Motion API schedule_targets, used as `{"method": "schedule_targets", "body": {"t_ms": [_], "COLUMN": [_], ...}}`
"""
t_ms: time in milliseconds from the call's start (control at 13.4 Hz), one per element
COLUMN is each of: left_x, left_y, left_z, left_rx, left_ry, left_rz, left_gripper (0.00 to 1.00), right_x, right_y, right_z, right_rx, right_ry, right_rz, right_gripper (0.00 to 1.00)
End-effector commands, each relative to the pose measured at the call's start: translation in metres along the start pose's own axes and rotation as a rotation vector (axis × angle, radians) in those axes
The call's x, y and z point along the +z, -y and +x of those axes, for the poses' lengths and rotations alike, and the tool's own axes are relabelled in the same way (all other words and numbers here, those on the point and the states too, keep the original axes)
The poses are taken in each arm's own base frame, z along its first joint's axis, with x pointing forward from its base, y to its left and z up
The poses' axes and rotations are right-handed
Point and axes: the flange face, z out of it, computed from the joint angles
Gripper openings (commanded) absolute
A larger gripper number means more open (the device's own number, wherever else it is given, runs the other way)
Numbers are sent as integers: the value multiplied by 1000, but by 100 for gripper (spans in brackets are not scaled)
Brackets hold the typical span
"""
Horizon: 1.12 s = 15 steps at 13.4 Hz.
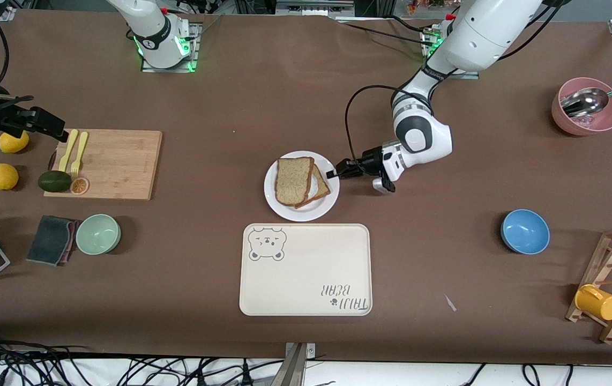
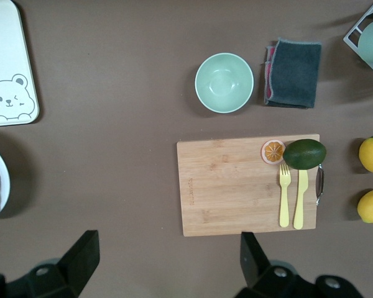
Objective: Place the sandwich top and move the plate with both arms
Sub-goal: 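Slide the plate with the left gripper onto the bear tray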
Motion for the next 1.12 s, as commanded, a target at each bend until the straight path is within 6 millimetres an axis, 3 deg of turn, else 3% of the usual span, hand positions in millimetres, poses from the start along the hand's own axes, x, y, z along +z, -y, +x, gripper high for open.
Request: {"method": "schedule_targets", "body": {"t_ms": [0,448,747,1046], "left_x": [-4,-19,-20,-10], "left_y": [-22,-43,-53,-43], "left_z": [17,99,137,168], "left_rx": [13,-46,-96,-96], "left_ry": [2,-18,-58,-89], "left_rz": [-12,17,-6,-21], "left_gripper": [0,0,0,0], "right_x": [0,0,0,0], "right_y": [-3,-2,-3,-3], "right_z": [-2,-2,-2,-2], "right_rx": [-8,-9,-8,-8], "right_ry": [3,3,3,4], "right_rz": [20,19,19,20], "right_gripper": [100,100,100,100]}}
